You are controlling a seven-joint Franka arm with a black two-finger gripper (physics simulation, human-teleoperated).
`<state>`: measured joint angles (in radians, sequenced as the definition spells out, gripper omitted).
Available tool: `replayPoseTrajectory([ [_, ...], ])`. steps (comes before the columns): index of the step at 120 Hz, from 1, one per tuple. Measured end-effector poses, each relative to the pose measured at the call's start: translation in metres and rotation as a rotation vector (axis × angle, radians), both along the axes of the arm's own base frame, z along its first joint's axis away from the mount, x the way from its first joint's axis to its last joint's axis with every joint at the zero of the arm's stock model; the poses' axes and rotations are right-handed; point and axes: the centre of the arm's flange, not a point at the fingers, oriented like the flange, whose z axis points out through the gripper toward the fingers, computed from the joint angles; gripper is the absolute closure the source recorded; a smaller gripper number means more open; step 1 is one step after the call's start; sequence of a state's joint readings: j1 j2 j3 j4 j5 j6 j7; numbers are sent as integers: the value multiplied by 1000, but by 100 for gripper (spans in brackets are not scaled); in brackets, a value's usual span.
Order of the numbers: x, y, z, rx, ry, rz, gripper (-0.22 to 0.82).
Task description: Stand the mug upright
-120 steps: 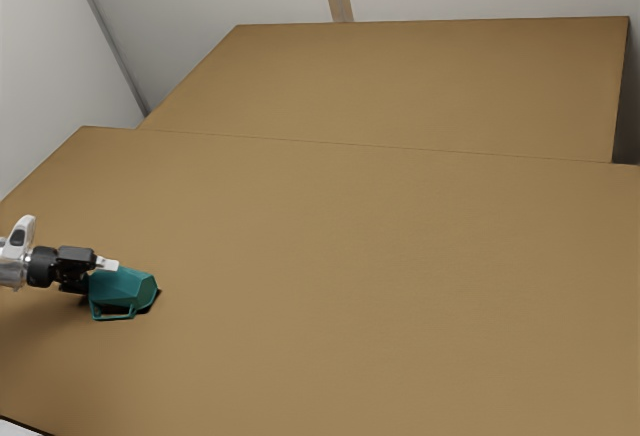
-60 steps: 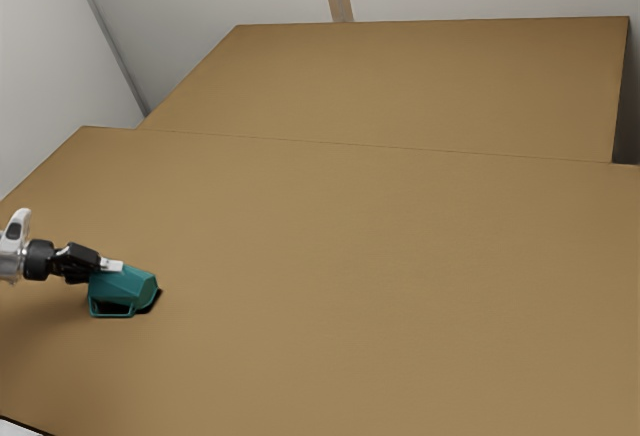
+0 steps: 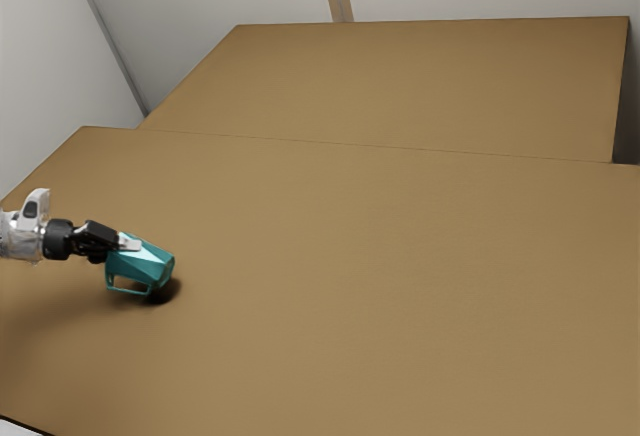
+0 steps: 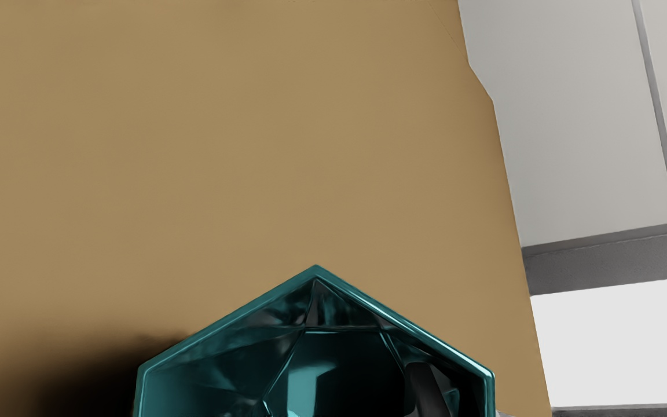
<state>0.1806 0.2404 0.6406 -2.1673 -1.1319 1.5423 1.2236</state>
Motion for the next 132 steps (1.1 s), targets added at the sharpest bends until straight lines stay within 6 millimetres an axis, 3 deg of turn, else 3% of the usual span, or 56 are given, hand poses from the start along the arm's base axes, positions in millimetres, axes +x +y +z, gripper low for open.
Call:
replayPoseTrajectory([
  [14, 53, -18, 53, 135, -50, -119, 77],
  [29, 101, -65, 85, 388, -24, -300, 78],
  [37, 120, -91, 94, 568, 5, -395, 78],
  [50, 139, -109, 107, 823, 47, -467, 79],
  [63, 159, -139, 114, 1028, 63, -512, 79],
  [71, 166, -152, 113, 1121, 85, -517, 79],
  [88, 171, -156, 92, 1203, 138, -432, 79],
  [110, 177, -176, 72, 1160, 141, -253, 79],
  [132, 170, -179, 50, 1114, 199, -137, 79],
])
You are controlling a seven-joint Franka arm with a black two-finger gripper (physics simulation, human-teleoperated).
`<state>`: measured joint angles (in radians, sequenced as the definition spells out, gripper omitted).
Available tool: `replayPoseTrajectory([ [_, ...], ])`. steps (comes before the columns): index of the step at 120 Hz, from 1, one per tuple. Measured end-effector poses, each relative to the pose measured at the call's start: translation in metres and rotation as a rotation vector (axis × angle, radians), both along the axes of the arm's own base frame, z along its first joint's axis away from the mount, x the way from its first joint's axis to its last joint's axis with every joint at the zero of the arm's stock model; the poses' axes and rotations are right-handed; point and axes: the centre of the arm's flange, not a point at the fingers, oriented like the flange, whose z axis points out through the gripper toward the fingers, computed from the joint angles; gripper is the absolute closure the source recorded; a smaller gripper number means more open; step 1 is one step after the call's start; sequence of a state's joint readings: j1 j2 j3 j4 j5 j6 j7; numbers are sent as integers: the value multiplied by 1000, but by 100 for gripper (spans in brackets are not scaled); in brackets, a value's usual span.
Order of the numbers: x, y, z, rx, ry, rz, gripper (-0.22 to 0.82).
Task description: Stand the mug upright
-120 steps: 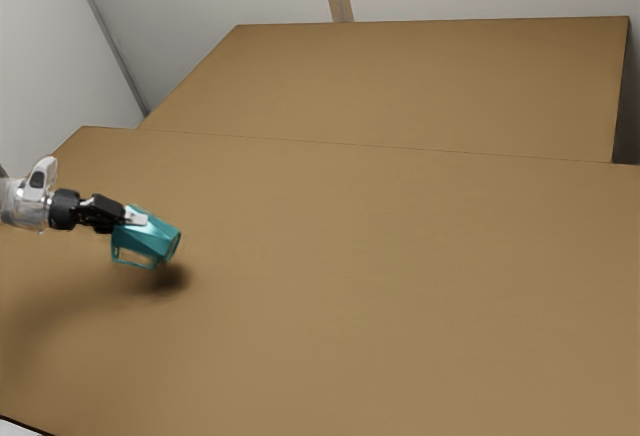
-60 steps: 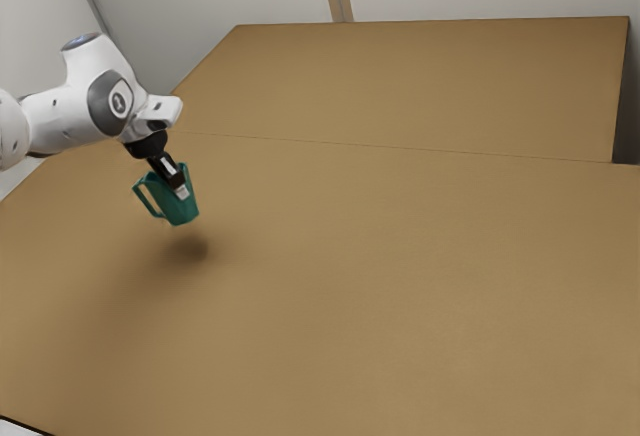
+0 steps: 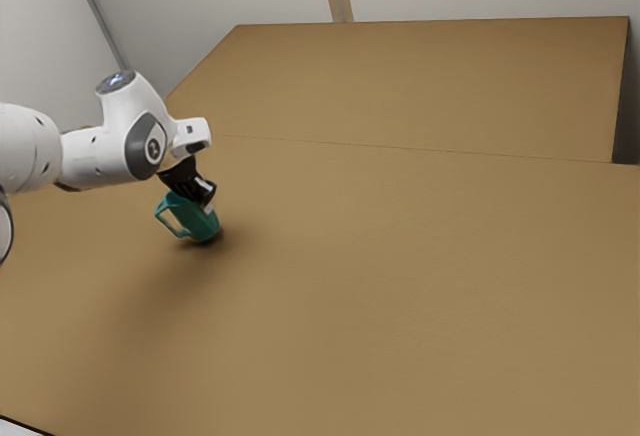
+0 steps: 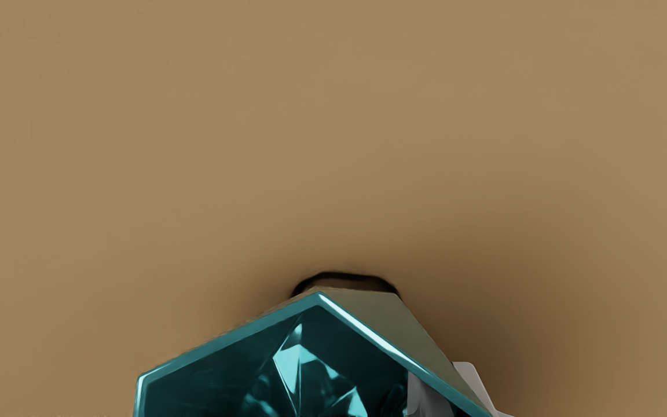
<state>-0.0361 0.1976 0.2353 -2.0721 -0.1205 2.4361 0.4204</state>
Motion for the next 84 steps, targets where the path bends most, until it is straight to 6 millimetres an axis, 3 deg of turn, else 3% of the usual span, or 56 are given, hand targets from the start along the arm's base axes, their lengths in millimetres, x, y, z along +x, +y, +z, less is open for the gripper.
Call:
replayPoseTrajectory([
  [16, -3, 0, -7, -13, -2, 66, 76],
  [38, -3, 0, -5, -28, -11, 126, 38],
  [56, 0, 0, 5, -34, -33, 158, 20],
  [69, 9, -4, 53, -29, -104, 153, 13],
  [77, 20, -6, 106, -22, -147, 141, 10],
  [84, 28, -10, 168, -16, -178, 128, 8],
])
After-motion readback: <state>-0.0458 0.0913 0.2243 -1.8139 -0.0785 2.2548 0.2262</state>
